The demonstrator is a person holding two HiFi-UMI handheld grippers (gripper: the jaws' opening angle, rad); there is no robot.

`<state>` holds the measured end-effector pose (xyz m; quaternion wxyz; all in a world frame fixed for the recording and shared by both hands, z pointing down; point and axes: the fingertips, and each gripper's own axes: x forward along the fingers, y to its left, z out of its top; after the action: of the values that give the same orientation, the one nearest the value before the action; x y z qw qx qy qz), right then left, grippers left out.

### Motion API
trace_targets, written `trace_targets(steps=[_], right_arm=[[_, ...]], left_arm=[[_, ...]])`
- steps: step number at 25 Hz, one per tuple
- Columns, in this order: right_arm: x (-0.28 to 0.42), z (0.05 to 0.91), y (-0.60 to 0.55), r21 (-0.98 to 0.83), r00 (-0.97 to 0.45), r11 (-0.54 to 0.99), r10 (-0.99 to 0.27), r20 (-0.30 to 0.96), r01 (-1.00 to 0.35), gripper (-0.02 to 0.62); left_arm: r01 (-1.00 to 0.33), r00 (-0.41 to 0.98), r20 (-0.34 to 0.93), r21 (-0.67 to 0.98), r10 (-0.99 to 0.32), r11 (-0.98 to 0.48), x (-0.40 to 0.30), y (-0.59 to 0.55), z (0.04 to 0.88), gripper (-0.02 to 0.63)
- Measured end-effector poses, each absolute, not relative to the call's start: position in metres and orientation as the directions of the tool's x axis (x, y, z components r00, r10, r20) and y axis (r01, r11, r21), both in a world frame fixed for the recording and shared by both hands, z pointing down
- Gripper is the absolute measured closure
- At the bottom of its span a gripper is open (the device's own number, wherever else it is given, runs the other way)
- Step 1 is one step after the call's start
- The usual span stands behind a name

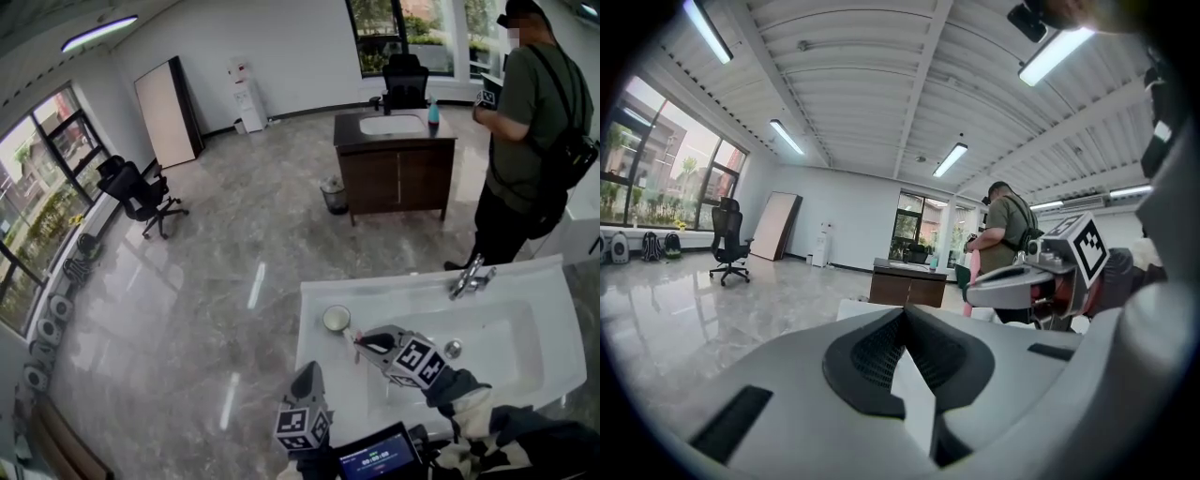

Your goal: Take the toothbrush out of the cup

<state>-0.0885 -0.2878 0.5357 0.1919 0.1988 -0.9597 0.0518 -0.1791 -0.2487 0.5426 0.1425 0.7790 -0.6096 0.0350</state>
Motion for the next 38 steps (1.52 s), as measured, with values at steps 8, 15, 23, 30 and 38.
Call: trace_targets(steps=[8, 15, 23, 30, 38], right_arm=[[-0.110, 0.619, -0.275, -0.074, -0.771, 0.924, -0.267, 0.578, -0.375, 0.577], [-0.152, 0.661, -0.291, -0.091, -0.715, 0.908, -0.259, 0.649, -0.410, 0.578], [-0.161, 0.685, -0.308, -0.106, -0.679, 0.883, -0.269, 0.683, -0.458, 0.575], [-0.161, 0.673, -0.307, -0.138, -0.693, 0.876, -0.260, 0.673, -0.462, 0.448], [-0.157, 0.558, -0.291, -0.200, -0.865, 0.891, -0.308, 0.397, -0.408, 0.568]], left_arm=[[-0.969, 0.213, 0.252, 0.175, -0.944, -0.172, -0.190, -0.230, 0.552, 0.601], [-0.975, 0.174, 0.278, 0.184, -0.945, -0.125, -0.206, -0.223, 0.563, 0.601], [-0.978, 0.138, 0.297, 0.189, -0.945, -0.083, -0.218, -0.216, 0.574, 0.601], [-0.978, 0.144, 0.292, 0.187, -0.945, -0.091, -0.218, -0.217, 0.571, 0.601], [-0.978, 0.170, 0.249, 0.161, -0.954, -0.132, -0.213, -0.231, 0.546, 0.601]])
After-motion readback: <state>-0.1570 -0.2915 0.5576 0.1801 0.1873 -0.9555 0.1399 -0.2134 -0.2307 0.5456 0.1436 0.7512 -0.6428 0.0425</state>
